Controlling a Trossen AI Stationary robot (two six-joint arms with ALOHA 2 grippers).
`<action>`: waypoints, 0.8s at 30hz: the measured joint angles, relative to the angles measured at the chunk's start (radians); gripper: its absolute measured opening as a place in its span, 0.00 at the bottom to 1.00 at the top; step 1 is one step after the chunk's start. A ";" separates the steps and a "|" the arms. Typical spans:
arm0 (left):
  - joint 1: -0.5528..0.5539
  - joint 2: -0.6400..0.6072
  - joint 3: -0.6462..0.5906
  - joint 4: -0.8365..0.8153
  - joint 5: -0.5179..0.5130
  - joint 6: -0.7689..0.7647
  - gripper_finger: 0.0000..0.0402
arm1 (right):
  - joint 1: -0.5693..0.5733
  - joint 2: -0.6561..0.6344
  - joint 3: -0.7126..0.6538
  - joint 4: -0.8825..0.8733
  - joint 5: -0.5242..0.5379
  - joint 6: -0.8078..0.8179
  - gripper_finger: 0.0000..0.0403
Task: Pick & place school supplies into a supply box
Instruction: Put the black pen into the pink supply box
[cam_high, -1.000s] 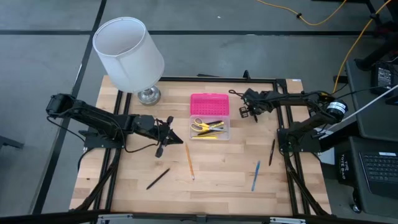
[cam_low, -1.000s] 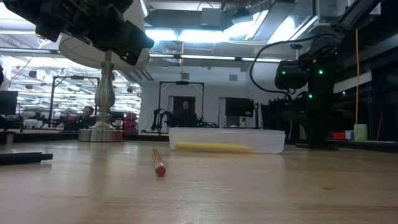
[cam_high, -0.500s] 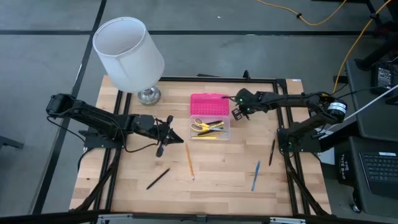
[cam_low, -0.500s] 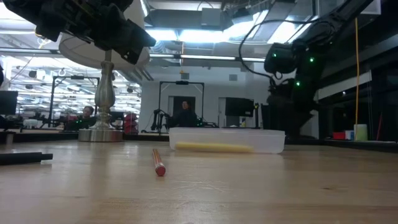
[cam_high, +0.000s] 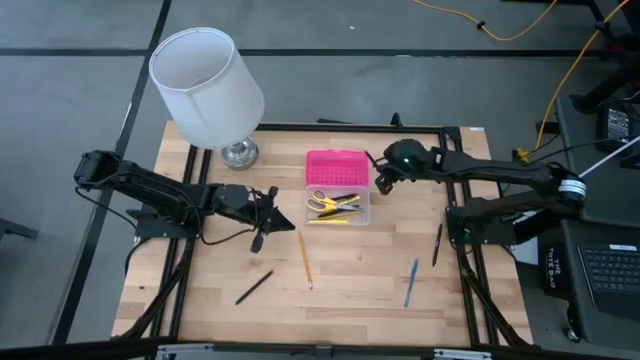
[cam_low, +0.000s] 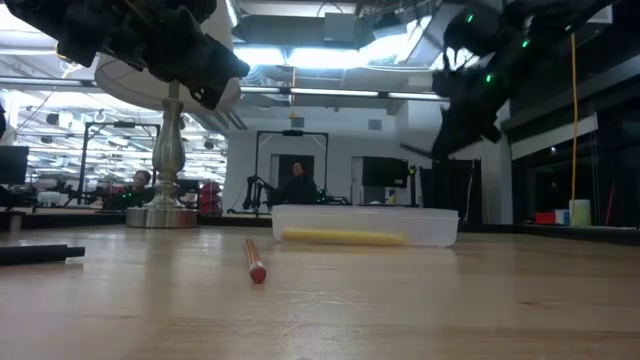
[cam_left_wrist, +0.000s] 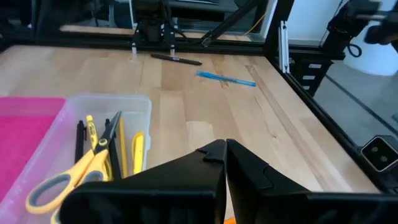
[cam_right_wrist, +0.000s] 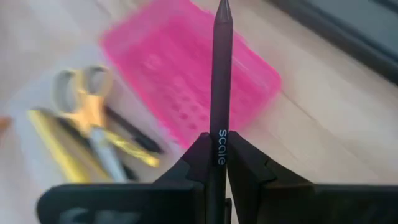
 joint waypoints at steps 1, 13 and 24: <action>0.000 0.000 0.000 0.000 0.000 -0.003 0.01 | 0.022 -0.018 0.000 0.007 -0.003 -0.008 0.10; 0.000 0.000 0.000 0.001 0.000 -0.001 0.01 | 0.263 -0.056 0.000 0.070 -0.017 -0.102 0.10; 0.000 0.000 0.000 0.001 -0.001 -0.001 0.01 | 0.385 0.091 0.001 0.288 -0.015 -0.184 0.10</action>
